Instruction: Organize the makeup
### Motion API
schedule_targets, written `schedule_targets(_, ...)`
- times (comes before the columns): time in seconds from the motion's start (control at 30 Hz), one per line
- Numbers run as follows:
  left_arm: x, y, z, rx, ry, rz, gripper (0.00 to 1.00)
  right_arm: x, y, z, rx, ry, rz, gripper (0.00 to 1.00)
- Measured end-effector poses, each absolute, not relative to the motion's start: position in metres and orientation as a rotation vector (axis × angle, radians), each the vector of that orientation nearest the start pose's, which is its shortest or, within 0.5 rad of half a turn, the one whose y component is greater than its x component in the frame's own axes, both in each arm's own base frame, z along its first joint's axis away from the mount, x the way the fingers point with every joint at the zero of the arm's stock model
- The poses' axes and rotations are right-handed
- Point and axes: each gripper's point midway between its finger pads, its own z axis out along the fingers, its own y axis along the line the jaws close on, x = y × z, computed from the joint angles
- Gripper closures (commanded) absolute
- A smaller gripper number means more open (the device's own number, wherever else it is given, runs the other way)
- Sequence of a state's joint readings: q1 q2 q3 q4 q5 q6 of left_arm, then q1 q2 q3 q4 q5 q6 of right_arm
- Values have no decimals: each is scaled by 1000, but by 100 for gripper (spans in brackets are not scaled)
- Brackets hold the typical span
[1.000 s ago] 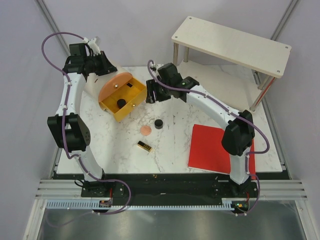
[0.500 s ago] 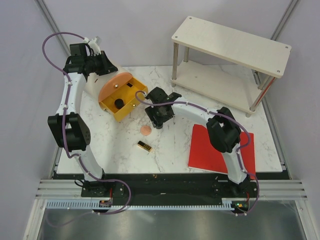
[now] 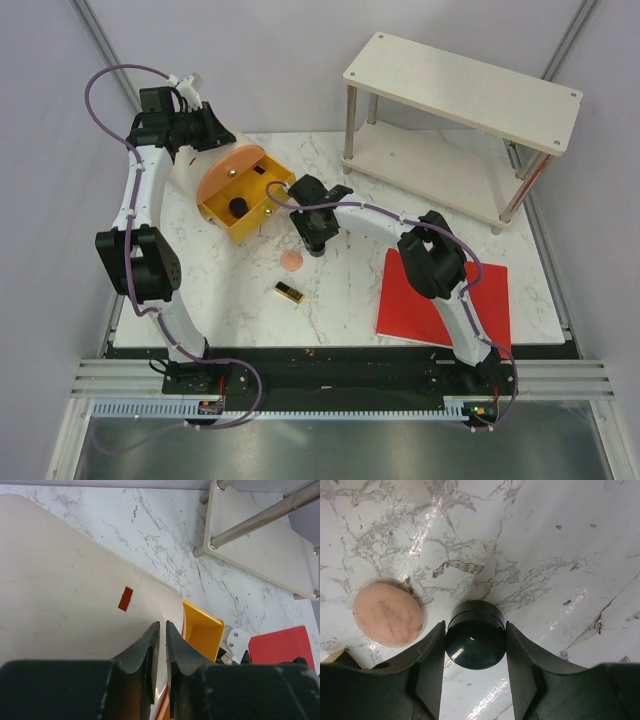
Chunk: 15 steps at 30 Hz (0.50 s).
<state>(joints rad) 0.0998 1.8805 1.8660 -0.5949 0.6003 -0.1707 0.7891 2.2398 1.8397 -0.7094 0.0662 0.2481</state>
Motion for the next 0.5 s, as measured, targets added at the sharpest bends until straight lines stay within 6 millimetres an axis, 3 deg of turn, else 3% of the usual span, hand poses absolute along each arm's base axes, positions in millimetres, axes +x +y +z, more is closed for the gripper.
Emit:
schedule_targets(0.1, 507, -55, 265, 53, 2138, -692, 80, 359, 359, 39, -701, 2606, 231, 85)
schedule_targets(0.37, 507, -55, 265, 53, 2138, -692, 80, 354, 347, 38, -677, 2620, 219, 87)
schedule_targets(0.5, 507, -55, 264, 55, 2137, -695, 80, 352, 332, 53, -637, 2628, 215, 87)
